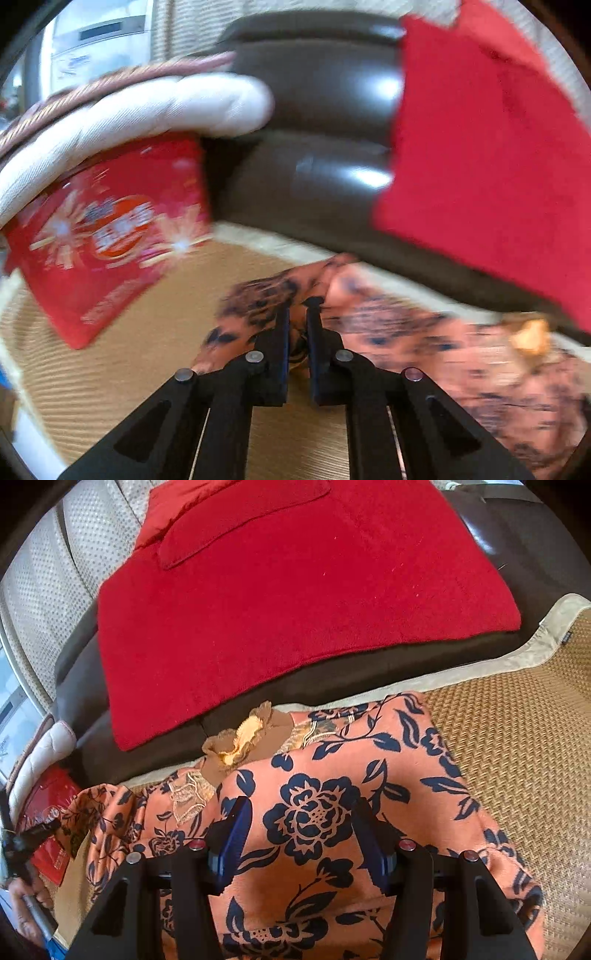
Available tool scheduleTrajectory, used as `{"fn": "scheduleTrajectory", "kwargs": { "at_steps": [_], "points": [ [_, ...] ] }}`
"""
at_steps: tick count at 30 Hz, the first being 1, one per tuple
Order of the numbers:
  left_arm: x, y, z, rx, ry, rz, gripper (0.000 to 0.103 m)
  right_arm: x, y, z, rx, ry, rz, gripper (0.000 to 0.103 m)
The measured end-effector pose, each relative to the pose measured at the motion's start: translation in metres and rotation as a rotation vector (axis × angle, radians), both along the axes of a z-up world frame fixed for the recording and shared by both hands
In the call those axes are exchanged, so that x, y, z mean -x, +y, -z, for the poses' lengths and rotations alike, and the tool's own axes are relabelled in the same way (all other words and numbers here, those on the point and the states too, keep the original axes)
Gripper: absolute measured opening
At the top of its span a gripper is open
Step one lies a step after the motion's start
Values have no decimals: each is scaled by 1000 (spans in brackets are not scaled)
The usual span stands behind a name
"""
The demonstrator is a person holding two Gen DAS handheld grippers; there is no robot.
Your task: Fold small clothes
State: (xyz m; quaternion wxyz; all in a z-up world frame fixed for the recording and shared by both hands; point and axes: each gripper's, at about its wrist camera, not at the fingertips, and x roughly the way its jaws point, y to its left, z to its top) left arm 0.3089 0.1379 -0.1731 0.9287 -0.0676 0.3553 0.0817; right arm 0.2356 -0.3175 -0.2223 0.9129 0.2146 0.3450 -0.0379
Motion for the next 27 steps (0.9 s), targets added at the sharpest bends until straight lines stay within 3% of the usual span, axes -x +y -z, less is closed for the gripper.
{"fn": "scheduleTrajectory", "kwargs": {
  "at_steps": [3,10,14,23,24,26,27],
  "points": [
    [11,-23,-21,-20,-50,21,9,8,-5,-5,-9,-17,11,60],
    [33,-30,-43,207,-83,93,9,20,-18,-7,-63,-35,33,60],
    [36,-72,-53,307,-75,224,9,23,-20,-13,-78,-56,39,60],
    [47,-221,-61,485,-11,622,10,23,-35,-15,-177,-89,37,60],
    [48,-231,-63,500,-7,656,12,22,-36,-14,-202,-95,16,60],
    [52,-240,-70,528,-17,708,29,22,-40,-12,-268,-112,-24,62],
    [57,-237,-74,523,-43,703,49,23,-42,-11,-310,-124,-45,70]
  ]
}}
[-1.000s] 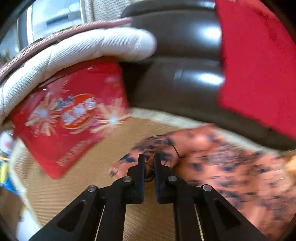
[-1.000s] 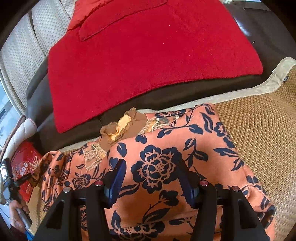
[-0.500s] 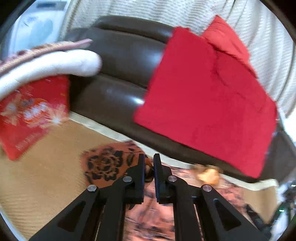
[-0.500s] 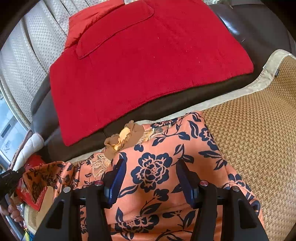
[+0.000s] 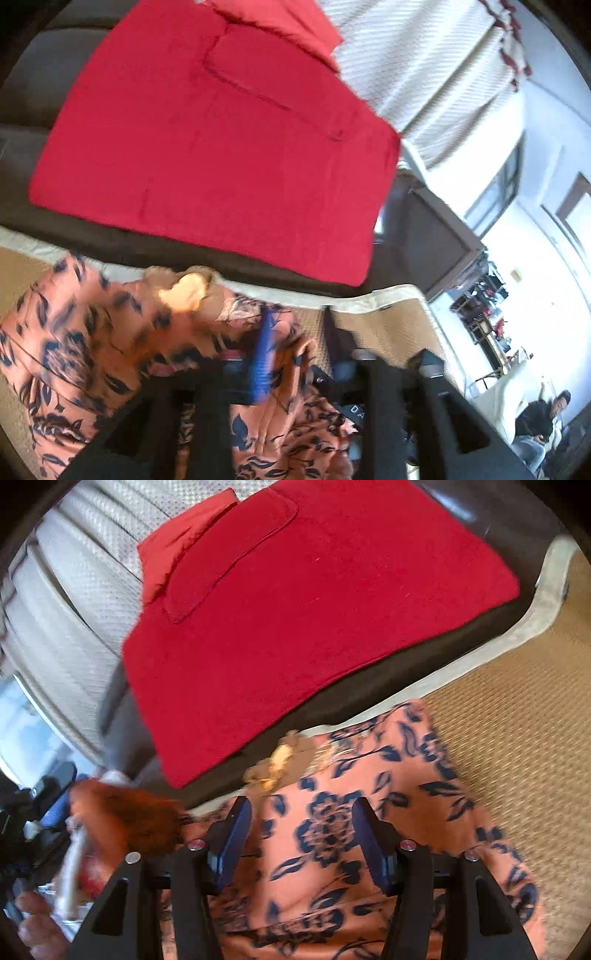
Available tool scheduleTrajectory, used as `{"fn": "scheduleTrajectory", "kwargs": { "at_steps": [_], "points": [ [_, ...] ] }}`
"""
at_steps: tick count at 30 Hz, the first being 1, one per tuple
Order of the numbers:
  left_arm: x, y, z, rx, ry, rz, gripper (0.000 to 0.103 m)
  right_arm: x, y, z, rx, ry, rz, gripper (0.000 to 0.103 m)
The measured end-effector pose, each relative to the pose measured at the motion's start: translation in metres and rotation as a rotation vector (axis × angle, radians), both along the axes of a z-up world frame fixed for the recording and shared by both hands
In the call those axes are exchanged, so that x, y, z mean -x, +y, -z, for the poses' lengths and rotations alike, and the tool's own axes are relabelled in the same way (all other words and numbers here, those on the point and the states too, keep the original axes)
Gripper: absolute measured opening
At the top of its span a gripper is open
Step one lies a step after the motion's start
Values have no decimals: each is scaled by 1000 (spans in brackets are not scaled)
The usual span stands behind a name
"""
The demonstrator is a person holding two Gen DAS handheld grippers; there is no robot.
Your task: Fold small clothes
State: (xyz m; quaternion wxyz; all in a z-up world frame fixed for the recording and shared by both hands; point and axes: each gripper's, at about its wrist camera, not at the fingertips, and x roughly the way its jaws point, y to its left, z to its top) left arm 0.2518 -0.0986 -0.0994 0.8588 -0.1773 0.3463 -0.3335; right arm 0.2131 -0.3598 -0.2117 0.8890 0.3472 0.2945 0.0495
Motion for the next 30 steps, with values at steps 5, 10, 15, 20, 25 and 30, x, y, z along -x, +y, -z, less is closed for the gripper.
{"fn": "scheduleTrajectory", "kwargs": {
  "at_steps": [5,10,15,20,25,30],
  "points": [
    [7,52,-13,-78,-110,-243,76,1,-2,2,-96,-27,-73,83],
    [-9,105,10,-188,-31,-433,76,-18,5,30,-118,160,-105,84],
    [-20,146,38,-263,67,-552,76,-27,18,49,-126,238,-121,83],
    [-22,155,51,-338,99,-581,76,-39,55,47,-31,259,-191,45],
    [-25,166,59,-403,109,-607,76,-40,94,31,190,239,-197,8],
    [-37,180,73,-413,147,-634,76,-19,60,-16,302,81,70,8]
  ]
}}
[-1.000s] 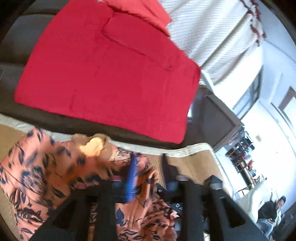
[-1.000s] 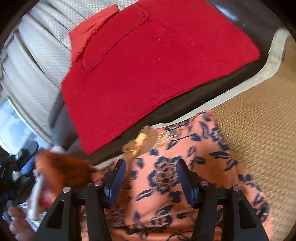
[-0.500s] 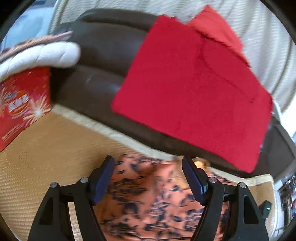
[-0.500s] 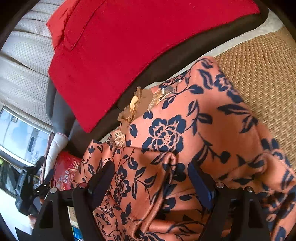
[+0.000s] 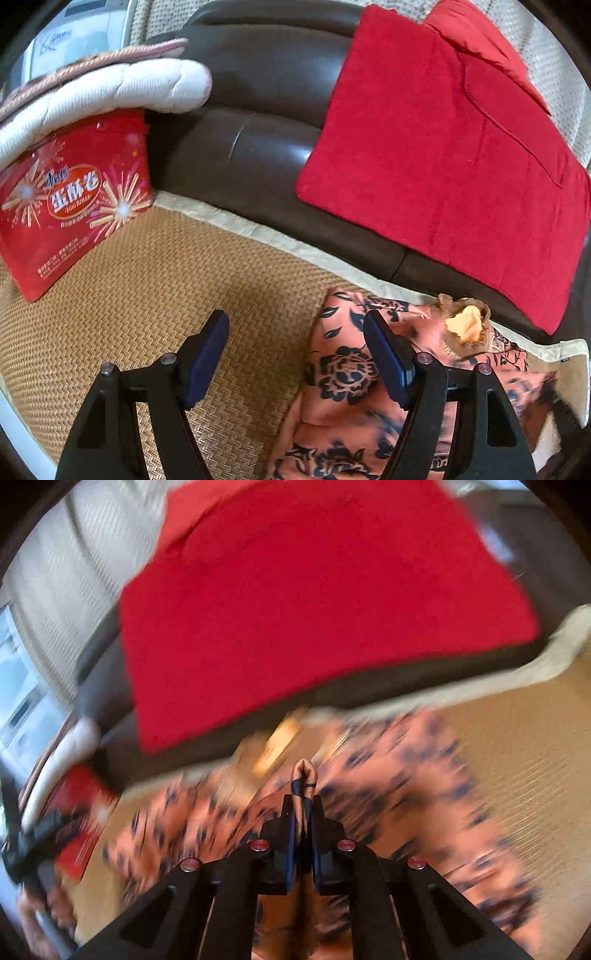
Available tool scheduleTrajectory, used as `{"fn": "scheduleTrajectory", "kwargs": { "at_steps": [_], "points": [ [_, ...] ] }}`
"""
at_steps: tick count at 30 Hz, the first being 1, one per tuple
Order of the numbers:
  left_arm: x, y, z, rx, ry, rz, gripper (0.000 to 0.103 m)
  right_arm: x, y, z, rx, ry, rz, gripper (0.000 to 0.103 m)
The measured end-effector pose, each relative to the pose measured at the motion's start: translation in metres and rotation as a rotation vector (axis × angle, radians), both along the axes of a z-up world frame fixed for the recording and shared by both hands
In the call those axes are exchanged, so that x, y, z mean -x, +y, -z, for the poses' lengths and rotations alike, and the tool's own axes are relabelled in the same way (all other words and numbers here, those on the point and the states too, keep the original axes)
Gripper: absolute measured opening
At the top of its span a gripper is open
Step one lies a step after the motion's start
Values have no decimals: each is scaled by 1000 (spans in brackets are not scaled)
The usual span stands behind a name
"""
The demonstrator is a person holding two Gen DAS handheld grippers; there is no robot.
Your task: Fold small clothes
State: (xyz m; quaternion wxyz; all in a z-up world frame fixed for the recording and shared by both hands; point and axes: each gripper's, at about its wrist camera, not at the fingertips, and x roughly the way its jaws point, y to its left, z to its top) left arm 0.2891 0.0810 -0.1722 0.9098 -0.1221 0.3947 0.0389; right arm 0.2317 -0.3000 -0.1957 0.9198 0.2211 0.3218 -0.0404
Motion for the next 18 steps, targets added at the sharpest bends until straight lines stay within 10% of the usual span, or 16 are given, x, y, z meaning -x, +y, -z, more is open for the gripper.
{"fn": "scheduleTrajectory", "kwargs": {
  "at_steps": [5,9,13,17,18],
  "points": [
    [-10,-22,22,-62,63,54,76,6,-68,17,-38,8,267,12],
    [-13,-60,34,-157,101,167,76,-1,-91,46,-294,55,239,12],
    [-15,-86,50,-285,140,229,76,-5,-79,36,-308,43,100,16],
    [-20,-86,70,-319,222,235,76,-9,-69,47,-321,112,15,79],
    [-22,-84,75,-323,247,231,76,-8,-69,49,-317,108,21,79]
  ]
}}
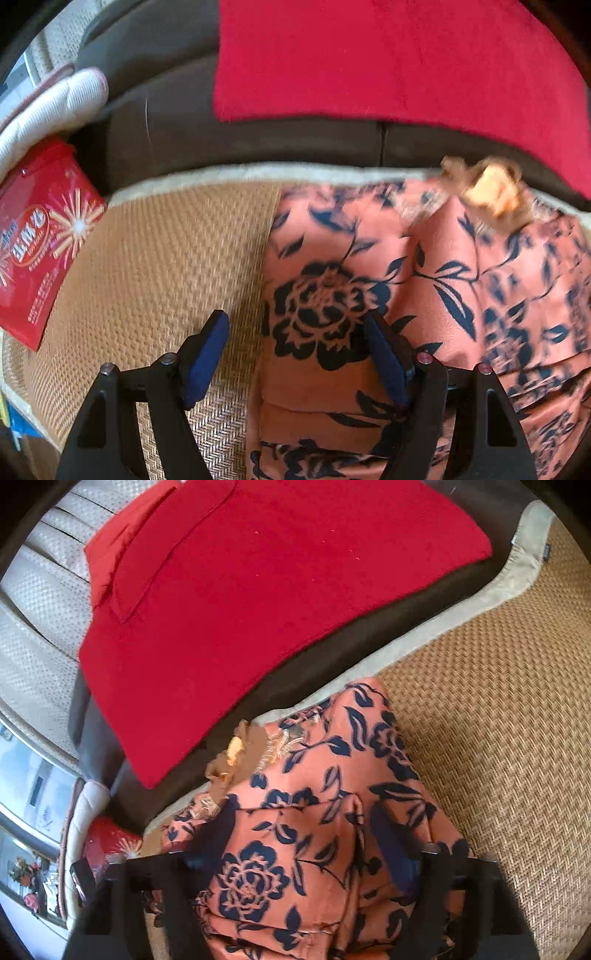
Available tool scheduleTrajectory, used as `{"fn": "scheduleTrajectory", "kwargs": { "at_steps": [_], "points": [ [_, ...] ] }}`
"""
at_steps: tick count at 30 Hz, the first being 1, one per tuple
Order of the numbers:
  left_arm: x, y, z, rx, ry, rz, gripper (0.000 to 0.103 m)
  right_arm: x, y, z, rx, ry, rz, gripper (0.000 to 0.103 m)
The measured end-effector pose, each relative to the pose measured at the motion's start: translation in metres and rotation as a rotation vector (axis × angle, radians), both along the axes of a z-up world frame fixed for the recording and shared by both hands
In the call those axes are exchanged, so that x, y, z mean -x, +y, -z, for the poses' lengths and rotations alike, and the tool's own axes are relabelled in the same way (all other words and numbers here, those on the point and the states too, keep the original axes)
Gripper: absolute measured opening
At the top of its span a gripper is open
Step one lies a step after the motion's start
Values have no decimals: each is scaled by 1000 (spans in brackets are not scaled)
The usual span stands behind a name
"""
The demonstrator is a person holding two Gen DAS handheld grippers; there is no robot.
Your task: Fold small clothes
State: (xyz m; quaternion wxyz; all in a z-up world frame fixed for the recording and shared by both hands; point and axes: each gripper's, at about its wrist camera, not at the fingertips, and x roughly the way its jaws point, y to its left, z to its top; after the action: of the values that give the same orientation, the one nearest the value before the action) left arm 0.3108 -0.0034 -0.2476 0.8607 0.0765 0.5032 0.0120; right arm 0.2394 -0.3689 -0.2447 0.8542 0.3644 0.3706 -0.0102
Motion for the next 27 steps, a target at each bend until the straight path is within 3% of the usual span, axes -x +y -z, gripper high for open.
{"fn": "scheduleTrajectory", "kwargs": {
  "at_steps": [6,8,10,11,15,19,27],
  "points": [
    [-3,4,10,15,34,-1,76,-10,4,26,-40,71,-71,74],
    [-3,5,10,17,39,-3,76,-14,18,25,49,84,-91,70],
    [-4,6,10,21,43,-7,76,-18,34,23,96,95,-140,22],
    [-4,6,10,22,43,-8,76,-20,40,25,67,97,-173,11],
    [-3,12,10,23,37,-11,76,-13,54,0,239,13,-131,11],
    [0,8,13,13,29,-5,76,-3,39,-20,282,-65,-22,11],
    [4,-2,19,-25,25,35,77,-12,7,-18,417,-8,142,11]
  ]
}}
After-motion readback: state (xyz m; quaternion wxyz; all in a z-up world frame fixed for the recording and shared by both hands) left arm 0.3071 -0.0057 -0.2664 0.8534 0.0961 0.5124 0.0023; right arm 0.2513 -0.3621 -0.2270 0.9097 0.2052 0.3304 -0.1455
